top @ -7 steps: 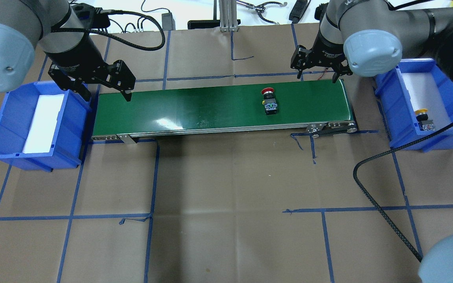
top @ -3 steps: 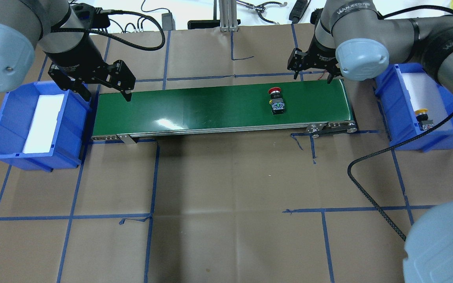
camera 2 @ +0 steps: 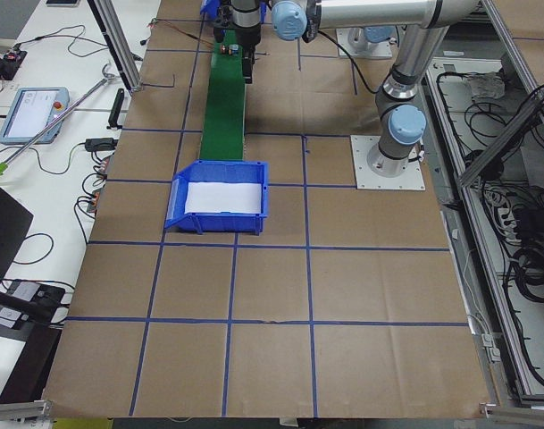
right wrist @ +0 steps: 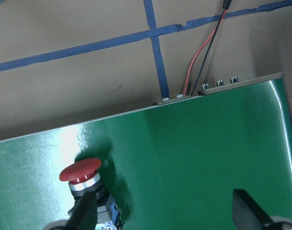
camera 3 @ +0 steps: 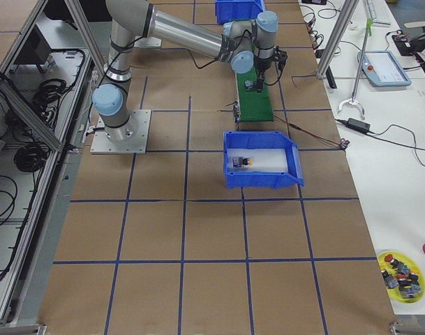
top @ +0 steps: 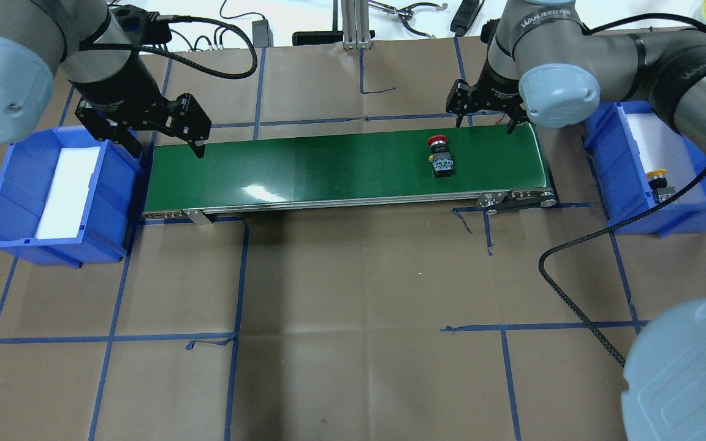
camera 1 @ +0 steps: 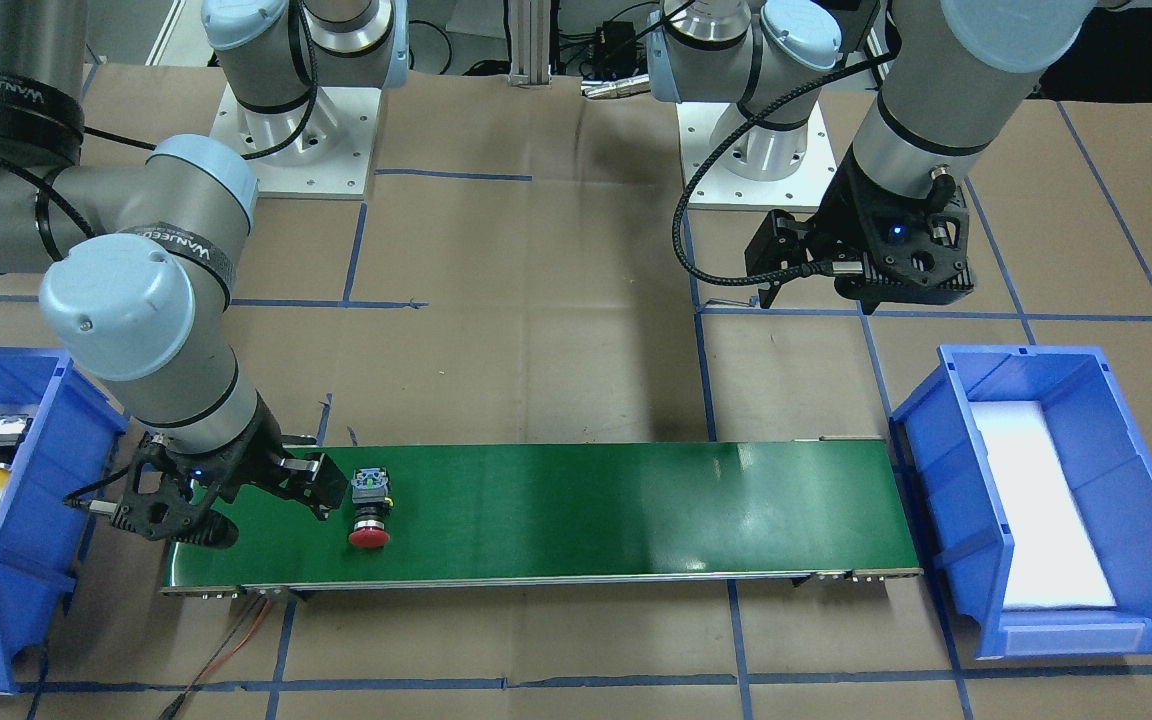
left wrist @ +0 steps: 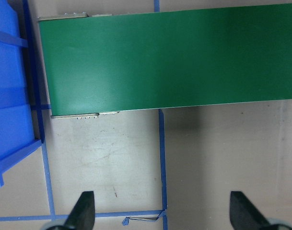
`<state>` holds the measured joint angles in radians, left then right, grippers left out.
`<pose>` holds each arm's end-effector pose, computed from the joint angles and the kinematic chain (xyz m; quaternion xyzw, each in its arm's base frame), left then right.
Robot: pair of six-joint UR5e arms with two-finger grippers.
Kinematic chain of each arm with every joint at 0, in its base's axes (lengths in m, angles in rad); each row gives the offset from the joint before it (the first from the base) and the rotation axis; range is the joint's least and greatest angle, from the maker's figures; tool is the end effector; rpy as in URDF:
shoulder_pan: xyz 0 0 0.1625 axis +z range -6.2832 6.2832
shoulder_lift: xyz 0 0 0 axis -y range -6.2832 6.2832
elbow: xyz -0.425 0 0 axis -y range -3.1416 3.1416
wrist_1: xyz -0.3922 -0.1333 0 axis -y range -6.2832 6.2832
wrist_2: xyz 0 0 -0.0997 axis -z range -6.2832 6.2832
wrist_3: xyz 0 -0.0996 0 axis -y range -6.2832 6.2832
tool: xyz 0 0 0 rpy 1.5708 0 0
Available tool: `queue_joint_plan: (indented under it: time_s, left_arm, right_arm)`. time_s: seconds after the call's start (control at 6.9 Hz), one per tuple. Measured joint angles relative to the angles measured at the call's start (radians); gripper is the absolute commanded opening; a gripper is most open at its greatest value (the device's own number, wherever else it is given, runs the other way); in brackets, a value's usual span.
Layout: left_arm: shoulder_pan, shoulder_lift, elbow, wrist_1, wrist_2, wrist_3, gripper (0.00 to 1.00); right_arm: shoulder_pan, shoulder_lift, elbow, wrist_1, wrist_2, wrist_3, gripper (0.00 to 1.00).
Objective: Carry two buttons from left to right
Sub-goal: 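Lower the right gripper over the red-capped button on the belt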
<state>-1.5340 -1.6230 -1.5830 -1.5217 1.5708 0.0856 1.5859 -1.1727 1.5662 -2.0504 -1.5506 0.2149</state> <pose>-0.1144 -0.5163 0.4606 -0.0244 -0.9997 -0.0076 0.0005 0.1449 -0.6328 0.3132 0.0992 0.9941 -0.0416 0.0150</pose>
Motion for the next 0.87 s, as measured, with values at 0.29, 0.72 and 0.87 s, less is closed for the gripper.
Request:
queue_joint_plan:
  time_s: [0.29,0.72,0.87]
  left_arm:
    - [0.000,0.000,0.000,0.000,0.000,0.000,1.00]
    - [0.000,0.000,0.000,0.000,0.000,0.000,1.00]
    - [0.000,0.000,0.000,0.000,0.000,-0.001,1.00]
  right_arm:
    - [0.000,0.003,0.002,0.001,0.002,-0.001,1.00]
    - [0.000,0.018,0.003,0.001,-0.002,-0.003,1.00]
    - [0.000,0.030,0.003,0.000,-0.004,-0.003,1.00]
